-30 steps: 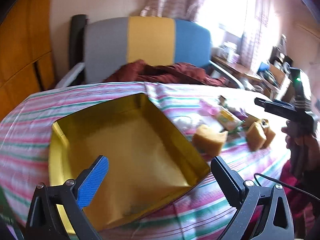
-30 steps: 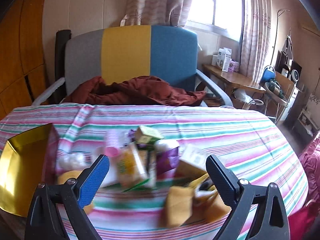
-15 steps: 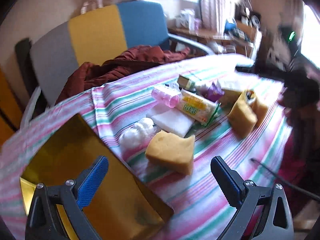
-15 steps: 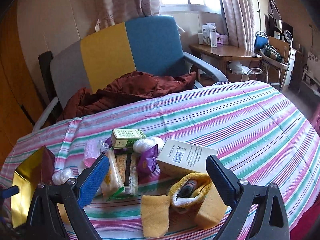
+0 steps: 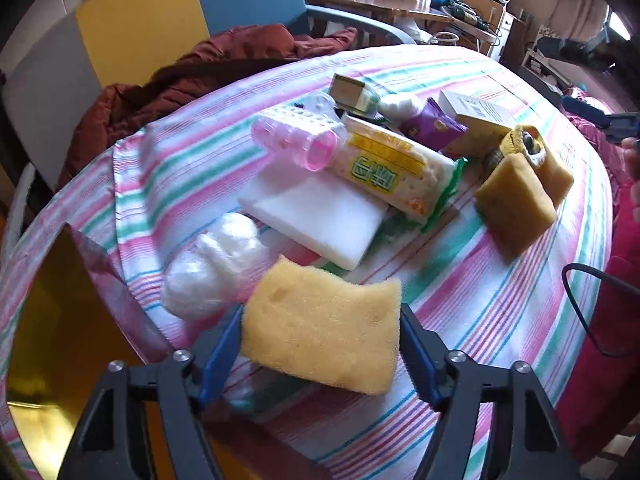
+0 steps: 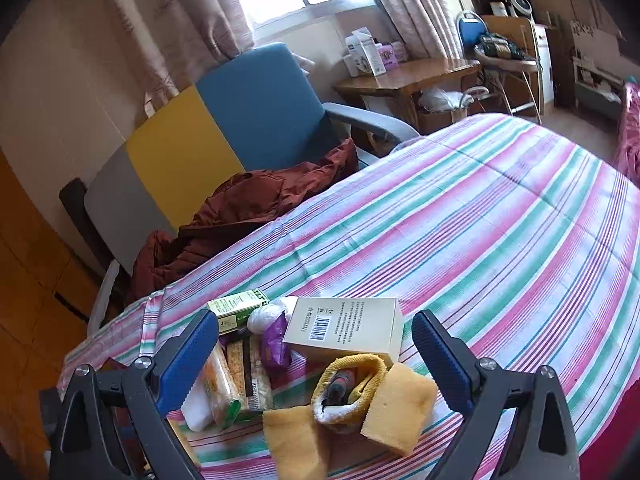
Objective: Organize objects
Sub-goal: 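Grasp a yellow sponge with the left tool while the right tool grasps another yellow sponge, then carry both yellow sponges over the gold tray and open both tools to drop them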
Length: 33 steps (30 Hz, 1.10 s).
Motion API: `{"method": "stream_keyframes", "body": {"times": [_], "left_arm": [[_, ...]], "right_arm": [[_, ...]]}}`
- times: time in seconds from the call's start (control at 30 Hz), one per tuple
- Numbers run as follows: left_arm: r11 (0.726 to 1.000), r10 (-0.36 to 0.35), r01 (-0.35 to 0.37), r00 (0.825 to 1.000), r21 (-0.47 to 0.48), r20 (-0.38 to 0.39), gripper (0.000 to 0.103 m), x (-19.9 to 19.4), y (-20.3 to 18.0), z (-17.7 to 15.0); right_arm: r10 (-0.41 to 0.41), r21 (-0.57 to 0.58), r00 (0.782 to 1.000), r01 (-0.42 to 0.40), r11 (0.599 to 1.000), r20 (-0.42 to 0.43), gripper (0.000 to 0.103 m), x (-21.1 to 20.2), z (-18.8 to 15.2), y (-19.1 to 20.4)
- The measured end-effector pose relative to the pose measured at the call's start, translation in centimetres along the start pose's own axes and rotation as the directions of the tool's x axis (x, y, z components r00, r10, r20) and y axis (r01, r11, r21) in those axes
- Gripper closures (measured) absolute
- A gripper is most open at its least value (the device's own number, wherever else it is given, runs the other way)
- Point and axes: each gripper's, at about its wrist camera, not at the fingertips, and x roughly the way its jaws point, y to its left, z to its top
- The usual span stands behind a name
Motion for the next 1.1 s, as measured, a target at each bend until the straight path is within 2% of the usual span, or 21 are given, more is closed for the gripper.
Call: {"method": "stream_keyframes", "body": {"times": [0.2, 0.33, 0.53, 0.67, 0.73, 0.8, 1.0, 1.1], "left_arm": [[0.998, -0.036, 0.041, 0.996, -0.051, 0.084, 0.033, -2.0, -0.1, -0.3], [0.993, -0.059, 0.073, 0.987, -0.091, 0.151, 0.033, -4.5, -0.1, -1.1], [0.981, -0.087, 0.123, 0.971, -0.153, 0.225, 0.033, -8.2, 0.0, -3.5], [0.978, -0.078, 0.124, 0.964, -0.168, 0.255, 0.032, -9.9, -0.1, -5.4], [0.975, -0.079, 0.130, 0.961, -0.181, 0.265, 0.032, -10.7, 0.3, -6.4], [0.972, -0.080, 0.136, 0.959, -0.190, 0.273, 0.032, -11.4, 0.8, -7.2], [0.961, -0.075, 0.151, 0.950, -0.233, 0.304, 0.031, -12.7, 2.6, -9.1], [0.953, -0.077, 0.162, 0.946, -0.255, 0.315, 0.031, -13.0, 3.0, -10.0]], "right_arm": [[-0.019, 0.073, 0.998, 0.024, 0.997, -0.066, 0.005, 1.2, -0.1, -1.5], [-0.008, 0.114, 0.995, 0.020, 0.993, -0.104, 0.012, 1.8, -0.3, -2.2], [-0.001, 0.170, 0.997, 0.014, 0.985, -0.076, 0.015, 1.0, -0.1, -3.5], [-0.074, 0.204, 0.991, 0.096, 0.974, -0.111, 0.017, 1.3, -0.4, -4.6], [-0.111, 0.194, 0.979, 0.144, 0.970, -0.171, 0.023, 1.8, -0.6, -4.7], [-0.118, 0.164, 0.970, 0.155, 0.974, -0.214, 0.024, 1.7, -0.8, -4.5], [-0.175, -0.023, 0.940, 0.176, 0.984, -0.292, 0.024, 1.5, -2.0, -2.7], [-0.218, -0.098, 0.922, 0.196, 0.976, -0.319, 0.028, 2.2, -3.1, -2.1]]}}
